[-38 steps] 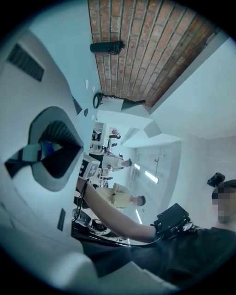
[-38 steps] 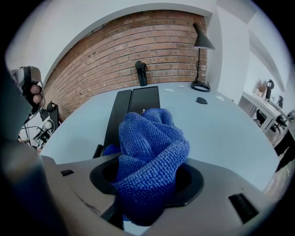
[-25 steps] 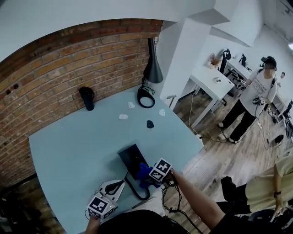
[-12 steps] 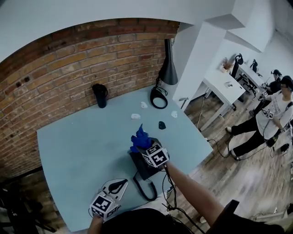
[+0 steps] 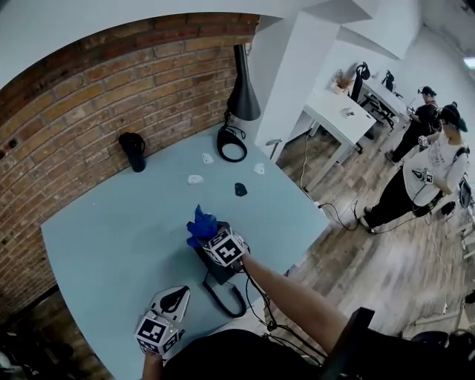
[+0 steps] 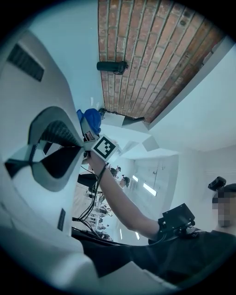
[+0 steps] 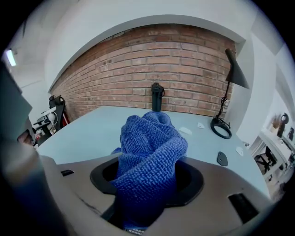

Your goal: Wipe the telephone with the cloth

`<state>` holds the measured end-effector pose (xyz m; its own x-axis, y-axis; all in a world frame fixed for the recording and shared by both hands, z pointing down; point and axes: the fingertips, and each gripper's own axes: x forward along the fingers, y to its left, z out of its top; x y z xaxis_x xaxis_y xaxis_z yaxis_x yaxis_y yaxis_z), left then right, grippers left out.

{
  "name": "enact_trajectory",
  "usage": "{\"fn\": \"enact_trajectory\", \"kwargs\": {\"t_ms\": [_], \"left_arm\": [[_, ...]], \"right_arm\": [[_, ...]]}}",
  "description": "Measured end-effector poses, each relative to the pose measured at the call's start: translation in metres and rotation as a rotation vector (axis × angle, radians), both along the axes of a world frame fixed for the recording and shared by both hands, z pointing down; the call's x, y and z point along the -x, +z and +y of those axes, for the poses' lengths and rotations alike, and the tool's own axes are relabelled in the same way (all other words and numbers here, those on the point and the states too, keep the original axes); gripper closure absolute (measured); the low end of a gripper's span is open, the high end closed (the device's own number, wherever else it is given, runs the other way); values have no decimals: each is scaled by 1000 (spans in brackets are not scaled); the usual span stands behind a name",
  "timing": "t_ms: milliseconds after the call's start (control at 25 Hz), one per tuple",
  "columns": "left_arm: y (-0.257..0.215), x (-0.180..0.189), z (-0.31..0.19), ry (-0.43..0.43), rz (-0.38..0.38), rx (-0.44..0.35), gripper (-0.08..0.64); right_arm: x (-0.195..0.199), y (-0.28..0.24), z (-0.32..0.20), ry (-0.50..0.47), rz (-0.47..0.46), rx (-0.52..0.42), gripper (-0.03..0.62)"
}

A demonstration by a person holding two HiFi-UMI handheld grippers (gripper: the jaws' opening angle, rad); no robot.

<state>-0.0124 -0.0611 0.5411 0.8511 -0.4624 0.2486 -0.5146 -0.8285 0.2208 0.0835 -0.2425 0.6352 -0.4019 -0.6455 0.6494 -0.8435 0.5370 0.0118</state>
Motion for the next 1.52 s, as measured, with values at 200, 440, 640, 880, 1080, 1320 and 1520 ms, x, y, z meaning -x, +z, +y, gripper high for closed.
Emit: {"fn": "enact_trajectory", "kwargs": {"t_ms": [200,440,640,880,1080,1320,1520], "left_arm": [[-1,-10,4,31,7,1,560],[4,-5,6,30,10,10,560],[4,-2,2,17,16,6,560],[2,-3,5,23,14,1,560],[2,0,4,17,13,4,560],[2,-1,7,25,8,4,560],[3,-2,8,24,5,7,560]], "right_arm": [[-4,-1,5,20,-25,-24,353],[-4,-2,17,-28,-76,-91,353],[-2,3,21,-38,-57,-86,353],[-3,2,23,-23,-68,-89,353],[-4,6,29,-20,-67,-83,353],[-4,8,34,-25,-67,-80,353],[-6,8,37,-24,-67,-83,353]]}}
